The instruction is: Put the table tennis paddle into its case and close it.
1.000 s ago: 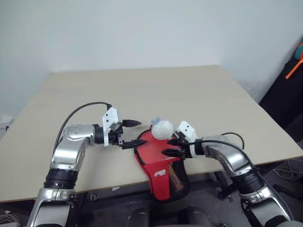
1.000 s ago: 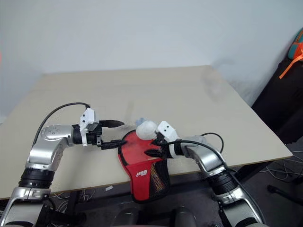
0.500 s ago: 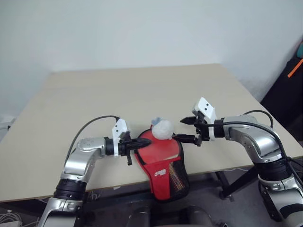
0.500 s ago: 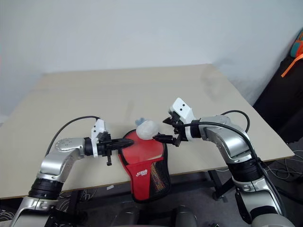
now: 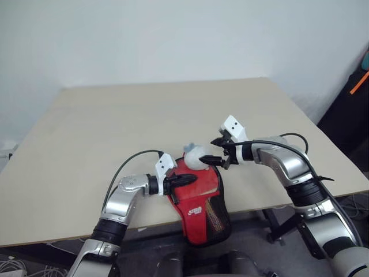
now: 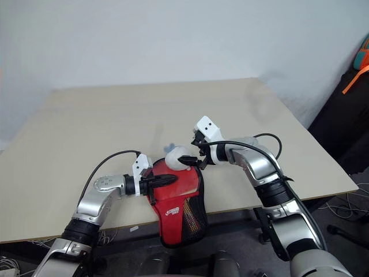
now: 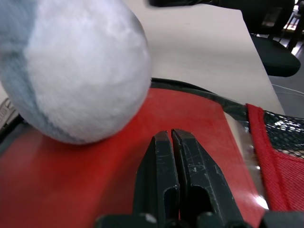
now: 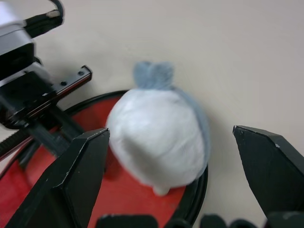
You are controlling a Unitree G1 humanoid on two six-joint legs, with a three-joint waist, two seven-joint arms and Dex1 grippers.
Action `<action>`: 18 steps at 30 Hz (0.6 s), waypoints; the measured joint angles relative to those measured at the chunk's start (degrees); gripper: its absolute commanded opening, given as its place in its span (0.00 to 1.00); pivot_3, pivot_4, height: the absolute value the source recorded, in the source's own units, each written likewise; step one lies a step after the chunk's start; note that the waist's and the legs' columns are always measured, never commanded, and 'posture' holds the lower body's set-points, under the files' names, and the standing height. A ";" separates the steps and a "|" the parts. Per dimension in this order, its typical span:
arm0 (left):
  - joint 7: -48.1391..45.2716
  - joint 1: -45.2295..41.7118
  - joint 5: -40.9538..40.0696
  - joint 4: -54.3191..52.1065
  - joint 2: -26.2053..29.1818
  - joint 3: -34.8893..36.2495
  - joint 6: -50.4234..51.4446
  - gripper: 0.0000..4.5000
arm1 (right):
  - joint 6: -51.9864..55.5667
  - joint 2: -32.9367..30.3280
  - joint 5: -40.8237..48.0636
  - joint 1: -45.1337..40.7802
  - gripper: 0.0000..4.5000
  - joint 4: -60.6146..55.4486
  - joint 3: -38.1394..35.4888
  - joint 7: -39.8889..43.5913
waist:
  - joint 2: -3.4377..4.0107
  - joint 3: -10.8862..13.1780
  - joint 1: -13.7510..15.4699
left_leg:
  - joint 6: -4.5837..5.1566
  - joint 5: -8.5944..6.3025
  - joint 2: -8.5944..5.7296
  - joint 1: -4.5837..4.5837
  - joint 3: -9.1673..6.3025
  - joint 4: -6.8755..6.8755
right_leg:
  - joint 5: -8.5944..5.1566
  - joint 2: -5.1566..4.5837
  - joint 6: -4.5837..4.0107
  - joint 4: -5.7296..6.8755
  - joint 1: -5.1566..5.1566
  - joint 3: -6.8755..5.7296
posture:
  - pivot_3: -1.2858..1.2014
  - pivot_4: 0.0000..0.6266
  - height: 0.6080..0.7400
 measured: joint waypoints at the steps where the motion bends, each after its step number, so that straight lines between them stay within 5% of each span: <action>1: -0.03 -0.09 0.05 0.51 -0.06 -0.07 -0.57 0.00 | -0.87 0.61 -0.56 -0.28 1.00 1.32 0.22 -0.11 | 0.00 0.00 0.00 | 0.00 0.00 0.00 0.00 0.01 0.00 | 0.00 0.00 0.00 0.00 0.00 0.01 | 0.52 0.00 0.74; 18: -0.66 -0.10 1.51 2.49 0.02 -1.46 -4.55 0.00 | -5.52 5.87 -4.22 -1.38 1.00 9.03 2.06 0.50 | 0.16 -0.10 0.00 | -0.01 -0.01 0.00 0.08 0.02 -0.01 | 0.00 -0.01 0.00 0.01 0.05 0.02 | 0.52 0.00 0.74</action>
